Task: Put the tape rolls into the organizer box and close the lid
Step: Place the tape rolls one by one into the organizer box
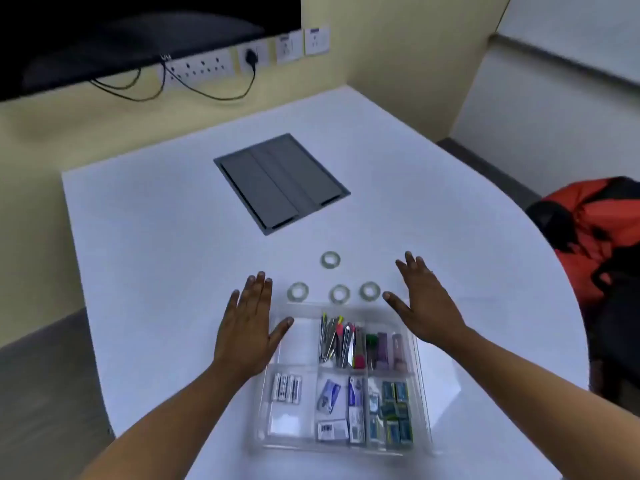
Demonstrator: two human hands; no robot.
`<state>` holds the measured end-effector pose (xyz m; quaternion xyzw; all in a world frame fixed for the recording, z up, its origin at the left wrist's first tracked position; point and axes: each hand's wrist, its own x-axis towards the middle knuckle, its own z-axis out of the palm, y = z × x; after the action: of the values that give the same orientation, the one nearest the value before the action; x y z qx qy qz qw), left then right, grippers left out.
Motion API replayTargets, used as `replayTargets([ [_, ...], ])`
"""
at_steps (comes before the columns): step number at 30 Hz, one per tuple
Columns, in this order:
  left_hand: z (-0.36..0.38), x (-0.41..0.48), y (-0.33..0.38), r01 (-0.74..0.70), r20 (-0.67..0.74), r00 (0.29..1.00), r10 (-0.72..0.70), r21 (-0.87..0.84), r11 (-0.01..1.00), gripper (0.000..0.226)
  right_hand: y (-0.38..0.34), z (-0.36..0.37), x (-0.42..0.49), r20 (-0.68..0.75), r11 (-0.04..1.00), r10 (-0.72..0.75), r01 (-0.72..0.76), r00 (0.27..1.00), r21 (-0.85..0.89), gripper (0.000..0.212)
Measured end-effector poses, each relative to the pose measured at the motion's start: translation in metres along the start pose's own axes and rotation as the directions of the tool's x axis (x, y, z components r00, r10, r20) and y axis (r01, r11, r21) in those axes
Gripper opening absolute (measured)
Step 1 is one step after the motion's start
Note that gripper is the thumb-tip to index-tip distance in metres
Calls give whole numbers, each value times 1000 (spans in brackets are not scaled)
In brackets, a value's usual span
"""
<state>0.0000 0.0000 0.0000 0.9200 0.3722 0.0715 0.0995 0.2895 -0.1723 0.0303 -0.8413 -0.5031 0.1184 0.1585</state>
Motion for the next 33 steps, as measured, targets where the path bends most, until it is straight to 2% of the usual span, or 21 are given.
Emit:
replayTargets([
  [4, 31, -28, 5, -45, 129, 991, 37, 54, 998, 79, 1, 36, -33, 36, 996, 73, -75, 997, 41, 73],
  [8, 48, -42, 2, -33, 185, 982, 26, 34, 999, 80, 8, 69, -59, 93, 986, 150, -156, 984, 56, 75],
  [13, 64, -55, -5, 66, 217, 975, -51, -64, 996, 86, 22, 94, -78, 168, 995, 74, -61, 983, -82, 76],
  [21, 66, -57, -12, 142, 173, 979, -111, -178, 974, 83, 24, 93, -69, 197, 995, 22, -2, 980, -99, 72],
  [26, 65, -55, -33, 342, 130, 940, -317, -295, 892, 76, 12, 77, -52, 41, 1000, 13, -13, 999, -5, 56],
  [29, 69, -53, -47, 403, 175, 913, -369, -237, 884, 73, 9, 67, -22, -6, 999, 18, -18, 1000, 28, 46],
  [33, 78, -47, -53, 327, 304, 903, -303, -30, 945, 99, 7, 56, 24, 37, 996, 38, -41, 999, 85, 43],
])
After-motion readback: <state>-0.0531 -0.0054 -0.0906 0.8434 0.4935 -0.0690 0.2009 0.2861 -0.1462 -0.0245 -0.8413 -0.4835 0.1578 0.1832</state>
